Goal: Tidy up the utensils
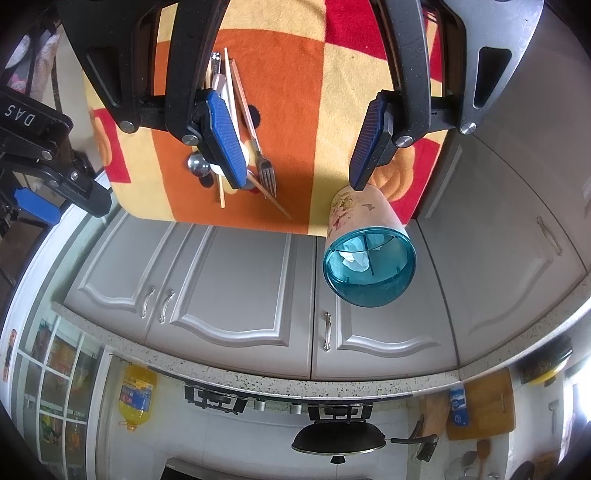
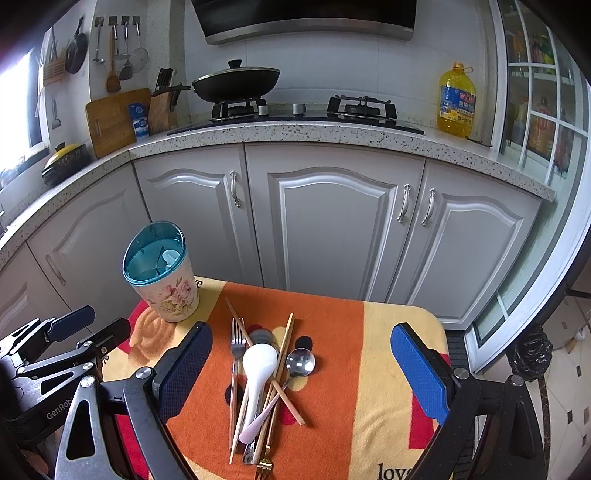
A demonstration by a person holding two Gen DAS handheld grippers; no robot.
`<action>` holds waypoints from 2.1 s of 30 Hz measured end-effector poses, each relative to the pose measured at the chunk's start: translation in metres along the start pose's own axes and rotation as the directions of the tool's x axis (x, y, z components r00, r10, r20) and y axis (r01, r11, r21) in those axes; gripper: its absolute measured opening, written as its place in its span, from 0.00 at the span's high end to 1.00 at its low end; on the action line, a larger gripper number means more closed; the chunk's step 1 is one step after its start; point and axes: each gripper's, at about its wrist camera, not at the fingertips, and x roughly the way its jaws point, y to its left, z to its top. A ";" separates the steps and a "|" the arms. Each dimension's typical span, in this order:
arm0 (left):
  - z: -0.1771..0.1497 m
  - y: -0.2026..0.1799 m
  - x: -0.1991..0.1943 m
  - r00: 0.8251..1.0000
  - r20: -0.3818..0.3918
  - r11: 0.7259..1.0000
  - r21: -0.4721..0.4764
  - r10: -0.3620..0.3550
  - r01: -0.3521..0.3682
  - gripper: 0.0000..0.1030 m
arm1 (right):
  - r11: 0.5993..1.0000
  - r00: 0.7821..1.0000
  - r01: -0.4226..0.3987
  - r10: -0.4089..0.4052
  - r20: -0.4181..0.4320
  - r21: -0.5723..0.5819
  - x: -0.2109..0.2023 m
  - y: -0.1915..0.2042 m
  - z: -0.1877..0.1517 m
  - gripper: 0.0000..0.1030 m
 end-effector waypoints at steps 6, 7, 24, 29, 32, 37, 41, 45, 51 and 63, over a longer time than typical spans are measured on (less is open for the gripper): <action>0.001 0.000 -0.001 1.000 -0.002 1.000 -0.008 -0.006 0.006 0.44 | 1.000 1.000 -0.001 0.001 0.004 -0.005 -0.002 0.001 0.000 0.06; 0.002 0.000 -0.002 1.000 -0.007 1.000 -0.015 -0.013 0.012 0.44 | 1.000 1.000 -0.001 0.001 0.005 -0.005 -0.002 0.001 0.000 0.06; 0.000 -0.004 -0.002 0.999 -0.027 1.000 0.019 0.021 -0.021 0.44 | 1.000 1.000 -0.007 0.007 -0.010 -0.015 0.000 0.000 -0.001 0.06; -0.003 0.000 0.004 0.999 -0.032 1.000 0.014 0.027 -0.027 0.44 | 1.000 1.000 -0.012 0.011 -0.029 -0.017 0.006 -0.004 -0.004 0.06; -0.005 0.004 0.010 0.999 -0.047 1.000 -0.003 0.012 -0.012 0.44 | 0.999 0.998 -0.034 0.032 -0.052 -0.025 0.013 -0.007 -0.008 0.06; -0.012 0.010 0.027 0.992 -0.123 0.999 -0.034 -0.024 0.020 0.44 | 0.994 0.989 -0.101 0.097 -0.115 -0.033 0.035 -0.011 -0.024 0.06; -0.021 0.013 0.041 0.986 -0.158 0.998 -0.046 -0.048 0.041 0.44 | 0.990 0.976 -0.135 0.128 -0.176 -0.028 0.059 -0.014 -0.041 0.16; -0.030 0.015 0.061 0.973 -0.219 0.996 -0.067 -0.073 0.060 0.44 | 0.970 0.938 -0.237 0.242 -0.247 0.051 0.086 -0.018 -0.055 0.29; -0.035 0.019 0.076 0.966 -0.250 0.997 -0.070 -0.059 0.042 0.44 | 0.940 0.889 -0.334 0.341 -0.305 0.076 0.132 -0.013 -0.060 0.49; -0.033 0.025 0.112 0.951 -0.303 0.996 -0.085 -0.059 0.034 0.44 | 0.858 0.764 -0.486 0.508 -0.398 0.162 0.203 -0.014 -0.051 0.79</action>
